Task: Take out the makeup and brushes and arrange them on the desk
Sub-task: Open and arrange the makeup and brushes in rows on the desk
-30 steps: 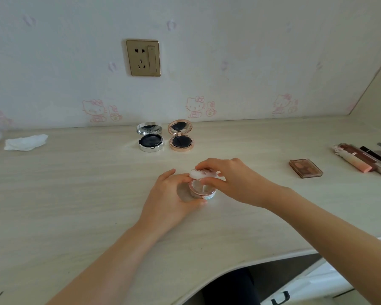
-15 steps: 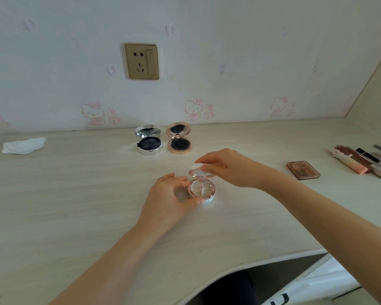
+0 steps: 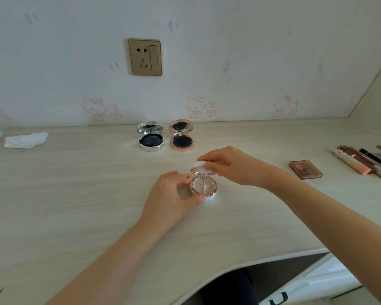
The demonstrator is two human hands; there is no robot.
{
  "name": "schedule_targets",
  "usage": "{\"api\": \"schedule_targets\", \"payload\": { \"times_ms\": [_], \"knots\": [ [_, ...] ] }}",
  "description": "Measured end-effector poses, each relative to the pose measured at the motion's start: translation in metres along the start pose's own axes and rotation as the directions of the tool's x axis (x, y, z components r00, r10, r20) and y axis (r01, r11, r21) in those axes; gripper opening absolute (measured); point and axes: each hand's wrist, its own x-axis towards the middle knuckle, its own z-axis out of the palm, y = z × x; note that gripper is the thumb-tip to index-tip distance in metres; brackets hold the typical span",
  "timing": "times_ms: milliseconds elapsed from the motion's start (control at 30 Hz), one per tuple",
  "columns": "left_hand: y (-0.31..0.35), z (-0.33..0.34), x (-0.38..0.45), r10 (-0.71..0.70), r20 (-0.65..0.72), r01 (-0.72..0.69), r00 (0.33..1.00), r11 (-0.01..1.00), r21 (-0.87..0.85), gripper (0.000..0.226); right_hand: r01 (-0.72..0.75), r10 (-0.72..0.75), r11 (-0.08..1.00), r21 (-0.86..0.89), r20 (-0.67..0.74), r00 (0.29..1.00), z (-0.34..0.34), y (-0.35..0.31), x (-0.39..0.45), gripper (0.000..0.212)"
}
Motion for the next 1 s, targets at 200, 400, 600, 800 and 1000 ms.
{"api": "schedule_targets", "payload": {
  "times_ms": [200, 400, 600, 800, 1000],
  "knots": [
    [-0.001, 0.001, 0.0, 0.004, -0.005, -0.004, 1.0, 1.0, 0.008, 0.049, -0.029, 0.029, 0.996, 0.088, -0.003, 1.0, 0.0, -0.003, -0.001, 0.028],
    [-0.001, 0.0, -0.001, 0.016, 0.008, -0.016, 1.0, 1.0, 0.013, 0.046, -0.069, 0.073, 0.991, 0.117, -0.031, 0.997, 0.001, 0.001, -0.006, 0.036],
    [0.003, 0.001, -0.004, -0.01, -0.004, 0.01, 1.0, 0.999, 0.04, 0.054, -0.081, 0.12, 0.988, 0.13, -0.328, 0.937, 0.027, 0.022, -0.038, 0.038],
    [0.005, 0.0, -0.004, -0.022, 0.019, 0.023, 1.0, 0.999, -0.033, 0.09, -0.034, 0.051, 0.998, 0.058, -0.325, 0.944, 0.056, 0.024, -0.056, 0.055],
    [0.009, -0.001, -0.006, 0.052, 0.0, -0.051, 0.999, 0.997, -0.065, 0.083, 0.019, 0.001, 0.999, 0.048, -0.393, 0.92, 0.058, 0.02, -0.056, 0.059]
  ]
}}
